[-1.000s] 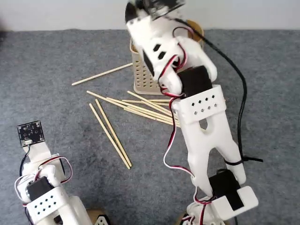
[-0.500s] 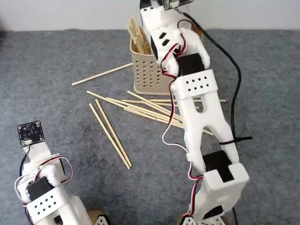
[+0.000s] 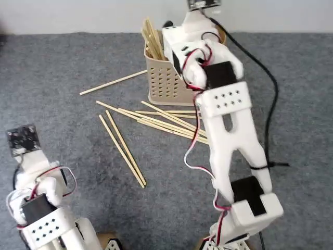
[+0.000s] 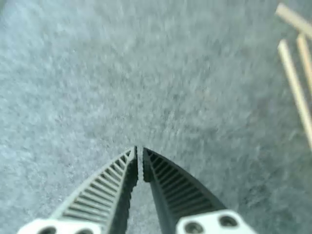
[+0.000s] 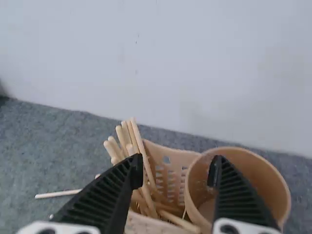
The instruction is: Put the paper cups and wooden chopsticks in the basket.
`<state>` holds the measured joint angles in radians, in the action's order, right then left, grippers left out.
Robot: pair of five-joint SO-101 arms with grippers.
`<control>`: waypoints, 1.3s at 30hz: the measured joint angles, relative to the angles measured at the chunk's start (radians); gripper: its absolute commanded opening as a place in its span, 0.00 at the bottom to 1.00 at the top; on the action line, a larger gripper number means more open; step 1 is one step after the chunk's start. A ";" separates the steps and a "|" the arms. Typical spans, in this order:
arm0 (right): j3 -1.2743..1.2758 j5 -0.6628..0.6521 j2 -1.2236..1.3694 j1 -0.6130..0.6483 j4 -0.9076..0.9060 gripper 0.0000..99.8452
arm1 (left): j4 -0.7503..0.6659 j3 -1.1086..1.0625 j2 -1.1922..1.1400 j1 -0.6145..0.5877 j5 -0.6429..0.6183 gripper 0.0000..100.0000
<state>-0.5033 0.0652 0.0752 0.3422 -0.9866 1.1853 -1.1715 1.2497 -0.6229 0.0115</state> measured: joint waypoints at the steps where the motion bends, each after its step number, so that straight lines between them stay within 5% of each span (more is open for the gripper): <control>1: 0.000 0.003 -0.025 0.000 -0.057 0.23 | 0.021 0.049 0.000 -0.002 -0.014 0.01; 9: 0.000 0.008 -0.147 0.002 -0.434 0.23 | 0.180 0.359 -0.054 0.187 -0.155 0.01; 16: 0.000 0.011 -0.163 -0.018 -0.687 0.23 | 0.247 0.612 -0.456 0.275 -0.181 0.01; 29: 0.000 0.014 -0.163 -0.172 -0.760 0.23 | 0.252 0.858 -1.105 0.466 -0.183 0.11; 39: 0.000 0.014 -0.163 -0.193 -0.760 0.23 | 0.117 0.862 -1.404 0.578 -0.374 0.14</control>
<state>-0.5033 0.0790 -0.0875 0.1488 -1.7461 1.3019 -0.3092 -0.1542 -0.0445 -0.3629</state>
